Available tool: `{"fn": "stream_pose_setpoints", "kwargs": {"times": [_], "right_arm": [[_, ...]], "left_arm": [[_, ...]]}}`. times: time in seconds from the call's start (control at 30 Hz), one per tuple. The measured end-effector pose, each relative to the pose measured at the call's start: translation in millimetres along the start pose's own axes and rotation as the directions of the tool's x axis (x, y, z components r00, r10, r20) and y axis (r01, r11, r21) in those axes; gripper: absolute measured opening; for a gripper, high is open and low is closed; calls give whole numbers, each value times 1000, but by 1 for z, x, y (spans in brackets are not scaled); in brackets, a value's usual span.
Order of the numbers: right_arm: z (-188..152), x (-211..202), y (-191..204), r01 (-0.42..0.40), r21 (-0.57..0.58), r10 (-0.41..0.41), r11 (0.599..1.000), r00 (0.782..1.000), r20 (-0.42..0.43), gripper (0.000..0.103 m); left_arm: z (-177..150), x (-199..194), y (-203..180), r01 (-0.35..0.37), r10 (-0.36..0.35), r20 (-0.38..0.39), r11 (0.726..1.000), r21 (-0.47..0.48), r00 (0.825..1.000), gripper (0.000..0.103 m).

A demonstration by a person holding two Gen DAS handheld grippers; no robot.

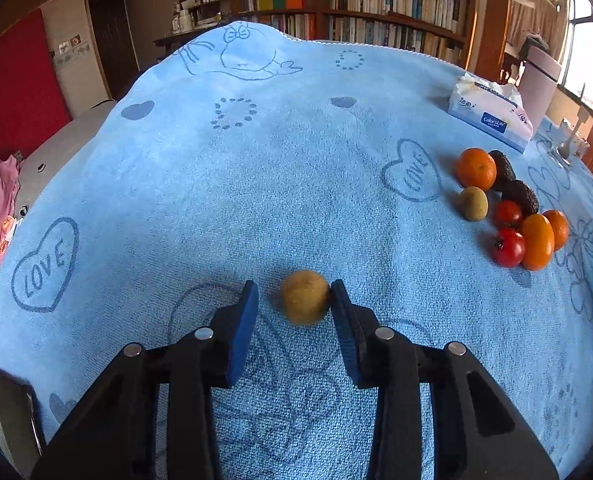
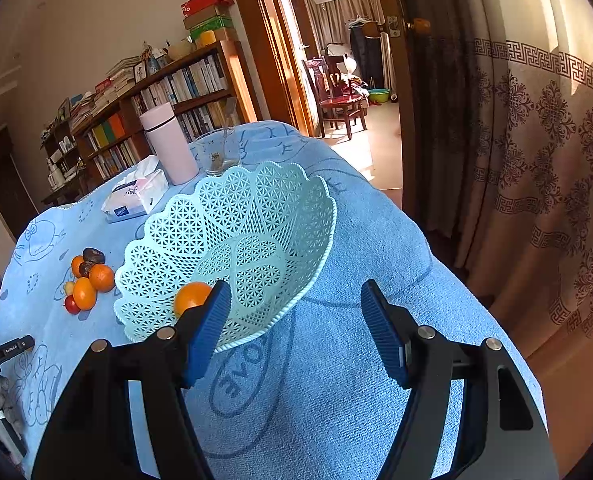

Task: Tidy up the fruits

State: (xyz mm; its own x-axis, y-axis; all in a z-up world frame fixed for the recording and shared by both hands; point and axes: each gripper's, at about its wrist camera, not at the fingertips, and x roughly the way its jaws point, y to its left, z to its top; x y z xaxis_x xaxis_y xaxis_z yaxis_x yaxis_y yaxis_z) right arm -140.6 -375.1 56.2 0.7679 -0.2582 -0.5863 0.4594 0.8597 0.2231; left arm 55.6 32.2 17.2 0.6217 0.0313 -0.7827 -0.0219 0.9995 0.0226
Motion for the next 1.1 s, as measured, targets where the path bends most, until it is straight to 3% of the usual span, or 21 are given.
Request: {"fn": "stream_pose_setpoints", "kwargs": {"times": [0.23,0.43,0.7,0.93,0.97,1.03,1.07,1.1], "right_arm": [[0,-2,-5,5,18,-5,1000,1000,3,69],[2,-3,-11,-1,33,1,999,1000,3,69],[1,-5,-22,10,8,-10,1000,1000,3,69],[0,-13,-30,-20,-22,21,1000,1000,11,69],[0,-14,-32,-26,-24,26,999,1000,10,69],[-1,-14,-36,-41,-18,41,999,999,6,69],[-2,-15,-38,-50,-13,50,999,999,2,69],[-3,-15,-41,-58,-4,58,998,998,-1,69]], "left_arm": [[2,-8,-19,40,-40,4,999,14,999,26],[9,-38,-79,144,-150,45,982,119,988,26],[11,-78,-187,306,-337,50,901,308,940,26],[3,-93,-258,386,-422,11,840,382,907,26],[3,-93,-266,396,-430,3,836,381,903,28],[3,-94,-276,413,-442,-9,832,371,897,50],[3,-95,-280,411,-441,0,836,363,898,65],[4,-96,-281,402,-433,10,843,358,901,67]]}}
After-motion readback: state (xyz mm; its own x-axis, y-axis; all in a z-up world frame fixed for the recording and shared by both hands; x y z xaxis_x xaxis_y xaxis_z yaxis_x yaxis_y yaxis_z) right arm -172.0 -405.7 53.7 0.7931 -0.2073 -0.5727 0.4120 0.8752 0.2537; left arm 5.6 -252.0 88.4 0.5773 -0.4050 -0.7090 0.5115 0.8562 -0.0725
